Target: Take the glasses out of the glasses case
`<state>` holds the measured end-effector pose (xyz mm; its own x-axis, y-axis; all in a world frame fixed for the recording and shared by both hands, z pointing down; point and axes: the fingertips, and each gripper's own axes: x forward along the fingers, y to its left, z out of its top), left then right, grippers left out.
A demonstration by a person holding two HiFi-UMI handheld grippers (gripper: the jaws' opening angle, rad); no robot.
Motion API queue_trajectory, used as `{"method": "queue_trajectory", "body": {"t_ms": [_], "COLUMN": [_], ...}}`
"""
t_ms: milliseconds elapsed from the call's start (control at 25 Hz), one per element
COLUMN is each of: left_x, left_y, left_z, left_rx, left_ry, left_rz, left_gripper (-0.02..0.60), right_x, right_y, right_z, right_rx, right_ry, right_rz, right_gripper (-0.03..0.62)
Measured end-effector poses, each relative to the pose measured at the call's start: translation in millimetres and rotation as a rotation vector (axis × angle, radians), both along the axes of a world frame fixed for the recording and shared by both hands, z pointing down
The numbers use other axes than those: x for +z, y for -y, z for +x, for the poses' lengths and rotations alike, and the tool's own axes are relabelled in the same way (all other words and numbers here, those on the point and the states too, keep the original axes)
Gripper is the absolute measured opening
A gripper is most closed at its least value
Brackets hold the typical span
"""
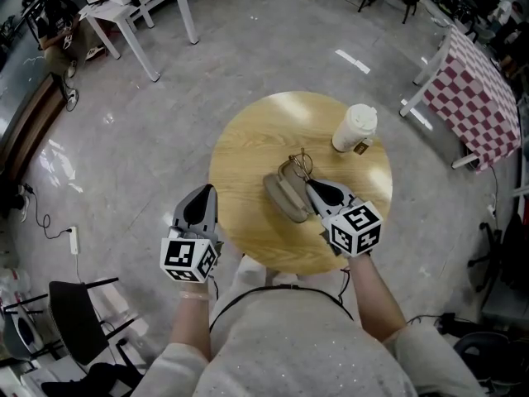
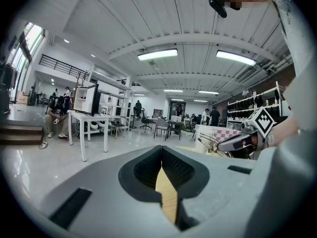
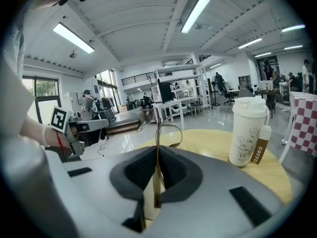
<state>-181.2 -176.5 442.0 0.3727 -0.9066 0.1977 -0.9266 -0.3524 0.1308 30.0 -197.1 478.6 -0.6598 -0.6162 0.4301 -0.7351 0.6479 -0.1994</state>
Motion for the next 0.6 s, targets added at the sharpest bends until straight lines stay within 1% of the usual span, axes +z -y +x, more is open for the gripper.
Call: {"method": "queue_trajectory", "body": {"t_ms": [320,600], "left_x": [-7.2,-13.9], "left_y": [-0.1,2.8], "left_z": [1.3,3.7], "left_rx": [-0.001,-0.001], "left_ry": [0.004,0.006], "left_rz": [0.017,0.033], "left_gripper": [0.005,0.005], "right_x": [-15.3,-27.2], "right_y": [0.8,3.7], "right_z": [8.5,20.4], "right_rx": [0.024,0.064], "right_ry": [0.026,0.063], "right_rz": [0.057,0.084], "right_gripper": [0.020,0.020]}}
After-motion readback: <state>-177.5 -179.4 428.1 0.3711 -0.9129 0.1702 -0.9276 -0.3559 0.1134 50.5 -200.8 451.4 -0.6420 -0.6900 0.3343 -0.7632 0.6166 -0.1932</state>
